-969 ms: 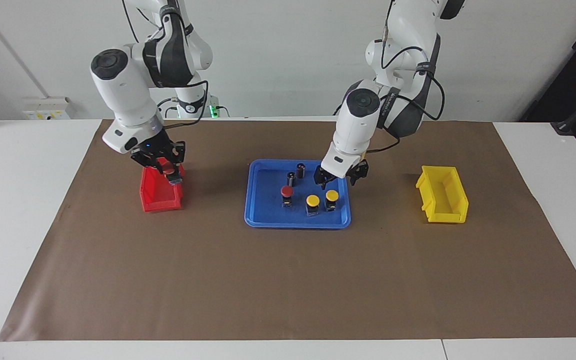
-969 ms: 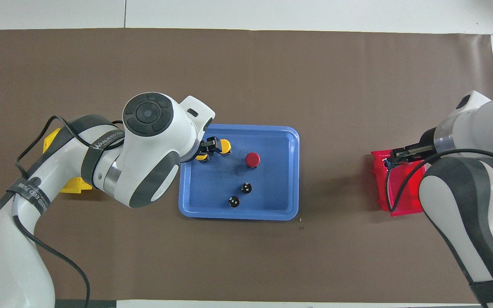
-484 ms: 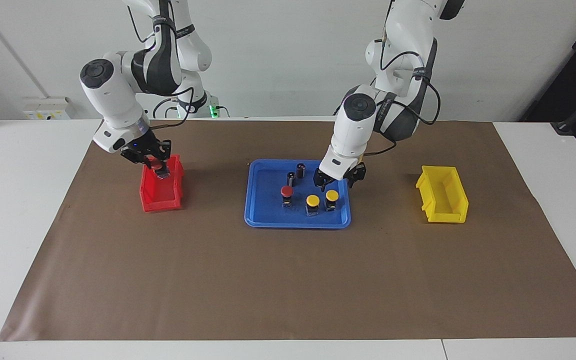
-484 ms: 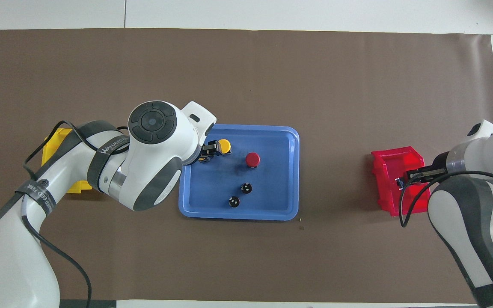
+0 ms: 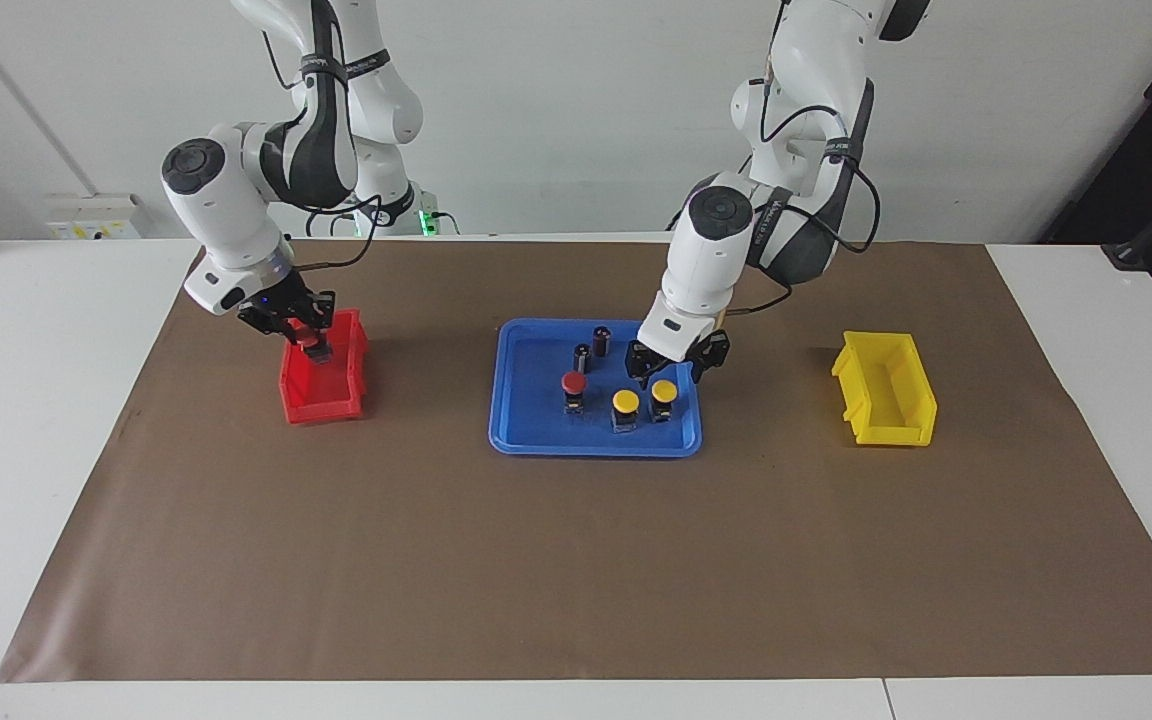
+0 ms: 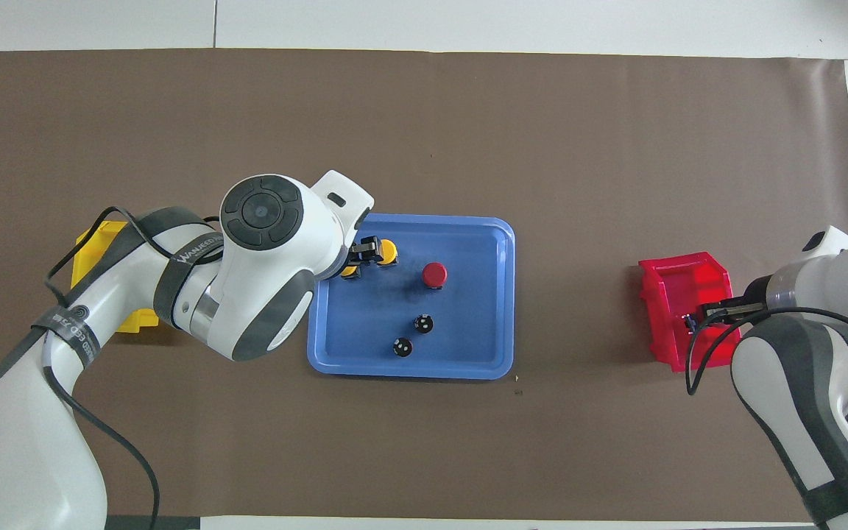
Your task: Sort red and yellow buttons by color
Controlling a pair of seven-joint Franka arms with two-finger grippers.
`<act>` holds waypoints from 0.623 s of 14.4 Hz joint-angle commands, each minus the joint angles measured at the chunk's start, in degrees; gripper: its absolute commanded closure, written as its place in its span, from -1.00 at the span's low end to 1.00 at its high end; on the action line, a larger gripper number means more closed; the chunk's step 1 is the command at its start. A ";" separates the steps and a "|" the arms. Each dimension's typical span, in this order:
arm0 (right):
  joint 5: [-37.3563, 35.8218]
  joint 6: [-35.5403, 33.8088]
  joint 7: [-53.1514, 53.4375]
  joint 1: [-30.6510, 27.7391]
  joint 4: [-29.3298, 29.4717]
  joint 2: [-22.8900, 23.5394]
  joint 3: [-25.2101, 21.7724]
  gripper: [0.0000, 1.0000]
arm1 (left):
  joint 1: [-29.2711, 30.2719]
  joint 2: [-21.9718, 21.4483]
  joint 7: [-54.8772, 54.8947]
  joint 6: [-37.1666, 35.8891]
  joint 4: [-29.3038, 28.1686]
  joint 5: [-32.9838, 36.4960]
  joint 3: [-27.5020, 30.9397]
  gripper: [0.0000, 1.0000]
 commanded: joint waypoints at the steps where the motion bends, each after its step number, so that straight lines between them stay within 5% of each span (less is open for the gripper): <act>1: 1.10 3.73 -1.27 -0.56 -4.32 -2.03 0.59 0.88 | -0.41 1.78 -2.24 1.91 -0.24 2.59 0.08 -0.74; 6: 1.10 4.70 -0.83 0.68 -6.09 -2.21 0.67 0.85 | -0.41 1.96 -2.77 2.00 0.20 2.94 0.08 -0.53; 9: 1.10 4.62 -1.27 0.68 -6.35 -2.30 0.67 0.54 | -0.33 1.96 -3.03 1.56 0.29 2.85 0.08 -0.06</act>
